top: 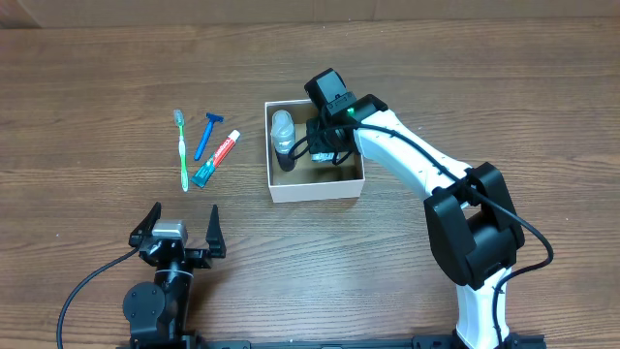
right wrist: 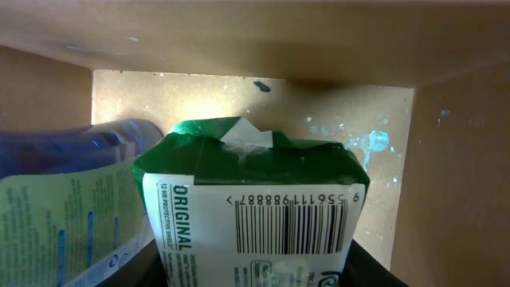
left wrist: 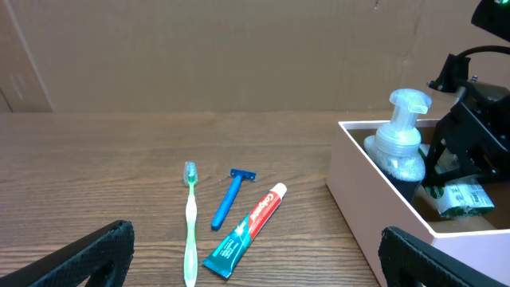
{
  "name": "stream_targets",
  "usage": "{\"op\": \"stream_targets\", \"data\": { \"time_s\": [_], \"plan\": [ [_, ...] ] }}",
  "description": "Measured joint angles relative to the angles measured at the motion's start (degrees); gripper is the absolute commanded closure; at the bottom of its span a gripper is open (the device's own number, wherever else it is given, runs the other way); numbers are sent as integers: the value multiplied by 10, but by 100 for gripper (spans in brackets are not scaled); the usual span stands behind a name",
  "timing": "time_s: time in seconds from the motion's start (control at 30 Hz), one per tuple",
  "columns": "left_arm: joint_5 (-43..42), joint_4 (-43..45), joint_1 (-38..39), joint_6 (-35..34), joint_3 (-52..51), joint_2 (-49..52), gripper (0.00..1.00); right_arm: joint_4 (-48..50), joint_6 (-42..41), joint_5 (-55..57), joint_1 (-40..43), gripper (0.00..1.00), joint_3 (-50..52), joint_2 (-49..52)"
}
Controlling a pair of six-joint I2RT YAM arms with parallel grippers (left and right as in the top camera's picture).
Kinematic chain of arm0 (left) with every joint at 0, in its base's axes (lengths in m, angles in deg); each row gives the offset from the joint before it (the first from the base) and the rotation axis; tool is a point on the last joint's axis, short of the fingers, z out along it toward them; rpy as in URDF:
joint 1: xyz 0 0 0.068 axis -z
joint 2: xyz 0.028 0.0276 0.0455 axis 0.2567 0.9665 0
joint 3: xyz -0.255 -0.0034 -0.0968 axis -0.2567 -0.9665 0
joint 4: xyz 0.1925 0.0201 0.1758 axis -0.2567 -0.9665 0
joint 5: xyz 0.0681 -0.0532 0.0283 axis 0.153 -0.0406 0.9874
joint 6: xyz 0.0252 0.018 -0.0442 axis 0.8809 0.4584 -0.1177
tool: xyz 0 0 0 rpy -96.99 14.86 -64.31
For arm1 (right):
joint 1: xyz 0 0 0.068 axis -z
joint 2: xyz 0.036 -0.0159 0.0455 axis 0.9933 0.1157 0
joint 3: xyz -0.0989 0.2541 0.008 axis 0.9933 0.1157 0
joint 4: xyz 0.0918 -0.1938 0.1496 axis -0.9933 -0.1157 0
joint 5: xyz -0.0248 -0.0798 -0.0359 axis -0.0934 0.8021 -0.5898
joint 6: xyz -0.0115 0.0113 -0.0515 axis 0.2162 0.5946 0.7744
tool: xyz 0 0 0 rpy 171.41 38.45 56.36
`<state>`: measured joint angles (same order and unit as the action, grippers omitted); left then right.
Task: Pack container
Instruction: 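Carry the soap bar with right gripper into the box and release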
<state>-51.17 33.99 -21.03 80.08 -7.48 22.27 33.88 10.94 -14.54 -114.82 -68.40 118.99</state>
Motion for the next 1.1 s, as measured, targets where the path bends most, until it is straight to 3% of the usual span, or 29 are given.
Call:
{"op": "stream_targets", "data": {
  "time_s": [0.87,1.1],
  "plan": [
    [0,0,0,0,0,0,0,40,2,0,4,39,28,0],
    [0,0,0,0,0,0,0,41,8,-2,4,39,28,0]
  ]
}}
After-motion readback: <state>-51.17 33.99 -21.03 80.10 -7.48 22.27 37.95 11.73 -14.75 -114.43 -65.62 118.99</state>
